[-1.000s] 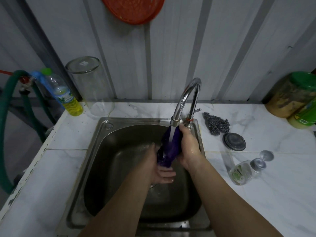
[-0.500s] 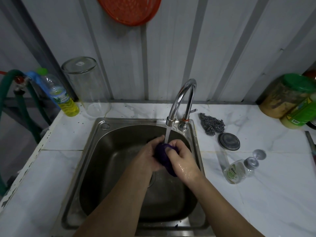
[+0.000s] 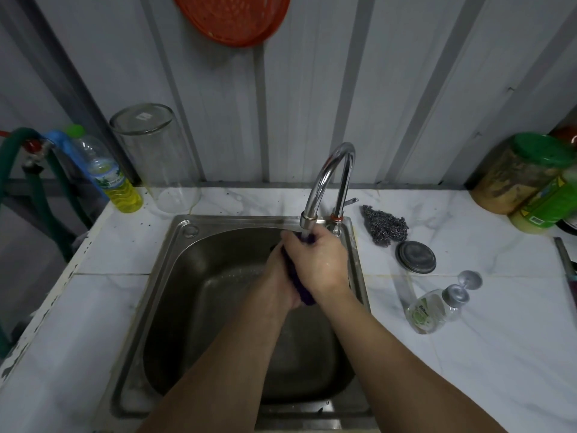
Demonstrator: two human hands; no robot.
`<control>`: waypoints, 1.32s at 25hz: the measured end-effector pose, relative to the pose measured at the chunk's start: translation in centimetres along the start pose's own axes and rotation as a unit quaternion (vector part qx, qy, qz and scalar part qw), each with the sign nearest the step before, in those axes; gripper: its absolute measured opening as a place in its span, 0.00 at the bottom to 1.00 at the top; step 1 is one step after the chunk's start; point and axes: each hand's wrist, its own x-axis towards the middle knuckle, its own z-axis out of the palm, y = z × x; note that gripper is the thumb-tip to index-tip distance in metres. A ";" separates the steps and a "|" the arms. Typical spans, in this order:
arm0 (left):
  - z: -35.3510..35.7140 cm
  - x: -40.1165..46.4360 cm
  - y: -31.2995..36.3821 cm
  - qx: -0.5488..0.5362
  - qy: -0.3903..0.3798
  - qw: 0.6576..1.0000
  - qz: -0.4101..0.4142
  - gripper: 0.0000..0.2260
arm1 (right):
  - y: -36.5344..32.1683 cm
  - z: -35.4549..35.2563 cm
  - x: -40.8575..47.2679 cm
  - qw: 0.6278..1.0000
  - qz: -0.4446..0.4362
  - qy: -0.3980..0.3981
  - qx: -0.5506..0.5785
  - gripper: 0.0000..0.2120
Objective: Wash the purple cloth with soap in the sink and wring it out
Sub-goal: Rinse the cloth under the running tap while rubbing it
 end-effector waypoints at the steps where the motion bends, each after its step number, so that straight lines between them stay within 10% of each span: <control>1: 0.2 -0.3 0.1 0.036 0.003 0.999 0.000 0.15 | -0.2 0.0 0.8 1.000 0.002 0.009 -0.022 0.10; 10: -1.3 0.8 0.7 0.108 0.125 0.986 0.021 0.16 | 3.6 1.2 1.7 0.945 0.297 0.020 0.138 0.15; 17: -1.9 0.8 2.4 0.082 0.085 0.993 -0.018 0.21 | 1.3 1.2 -3.7 0.985 0.086 0.032 0.145 0.18; 29: -2.1 1.0 1.5 0.167 0.000 0.984 -0.054 0.24 | 2.8 -0.6 2.2 0.995 0.032 0.083 -0.054 0.18; 33: -2.5 -1.0 1.7 0.182 -0.076 0.976 -0.089 0.26 | 3.8 -0.6 2.7 0.997 0.053 -0.024 -0.058 0.18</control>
